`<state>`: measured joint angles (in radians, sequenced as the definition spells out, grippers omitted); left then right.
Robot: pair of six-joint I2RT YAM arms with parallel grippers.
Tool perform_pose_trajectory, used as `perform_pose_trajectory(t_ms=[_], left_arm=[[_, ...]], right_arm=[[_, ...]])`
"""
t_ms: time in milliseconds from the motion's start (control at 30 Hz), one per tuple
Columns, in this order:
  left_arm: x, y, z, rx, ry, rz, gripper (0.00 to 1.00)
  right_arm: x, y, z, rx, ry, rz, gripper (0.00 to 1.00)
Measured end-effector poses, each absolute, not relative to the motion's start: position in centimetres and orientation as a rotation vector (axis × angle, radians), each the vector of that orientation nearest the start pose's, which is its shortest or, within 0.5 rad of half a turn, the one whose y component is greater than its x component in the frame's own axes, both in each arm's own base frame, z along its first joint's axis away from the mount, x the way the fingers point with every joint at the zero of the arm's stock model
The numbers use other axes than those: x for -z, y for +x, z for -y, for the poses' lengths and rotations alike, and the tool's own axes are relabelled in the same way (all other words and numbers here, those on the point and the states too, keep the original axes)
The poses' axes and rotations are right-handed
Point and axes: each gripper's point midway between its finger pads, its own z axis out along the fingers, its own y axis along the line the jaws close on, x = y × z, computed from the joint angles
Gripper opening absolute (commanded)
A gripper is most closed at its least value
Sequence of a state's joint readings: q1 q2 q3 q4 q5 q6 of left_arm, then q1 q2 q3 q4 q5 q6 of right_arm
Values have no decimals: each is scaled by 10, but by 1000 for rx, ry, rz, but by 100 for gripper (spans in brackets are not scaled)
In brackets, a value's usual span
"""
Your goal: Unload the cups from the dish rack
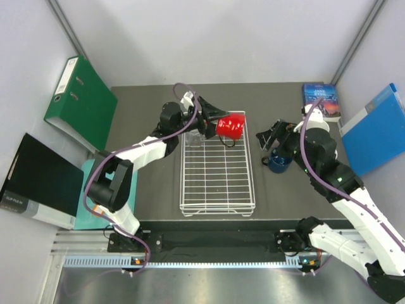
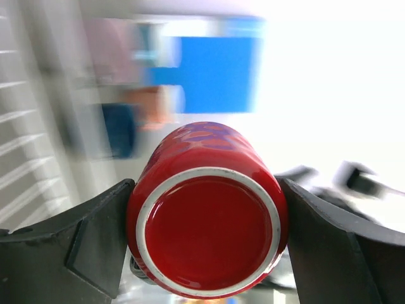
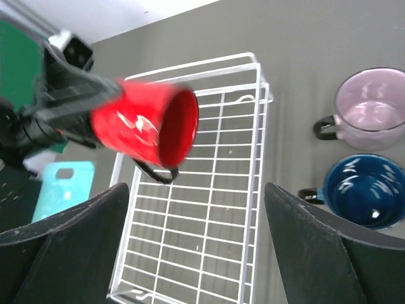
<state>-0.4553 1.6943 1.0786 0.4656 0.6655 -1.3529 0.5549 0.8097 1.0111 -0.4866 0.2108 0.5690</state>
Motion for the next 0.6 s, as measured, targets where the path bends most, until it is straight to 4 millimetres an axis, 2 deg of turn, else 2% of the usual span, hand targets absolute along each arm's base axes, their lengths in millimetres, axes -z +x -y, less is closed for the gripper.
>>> perform_pose_trajectory(t_ms=[133, 233, 300, 433, 600], left_arm=[[-315, 351, 337, 2094, -273, -1822, 0], [-347, 343, 333, 2252, -248, -1686, 0], [-351, 341, 333, 2309, -246, -1662, 0], [-342, 339, 337, 2371, -283, -1711, 0], [-343, 327, 342, 2418, -252, -1739, 0]], right_arm=[[-303, 253, -148, -631, 137, -1869, 87], [-300, 249, -148, -651, 130, -1860, 89], [-299, 248, -148, -658, 128, -1854, 89], [-304, 250, -153, -684, 118, -1830, 89], [-311, 260, -163, -716, 105, -1797, 89]])
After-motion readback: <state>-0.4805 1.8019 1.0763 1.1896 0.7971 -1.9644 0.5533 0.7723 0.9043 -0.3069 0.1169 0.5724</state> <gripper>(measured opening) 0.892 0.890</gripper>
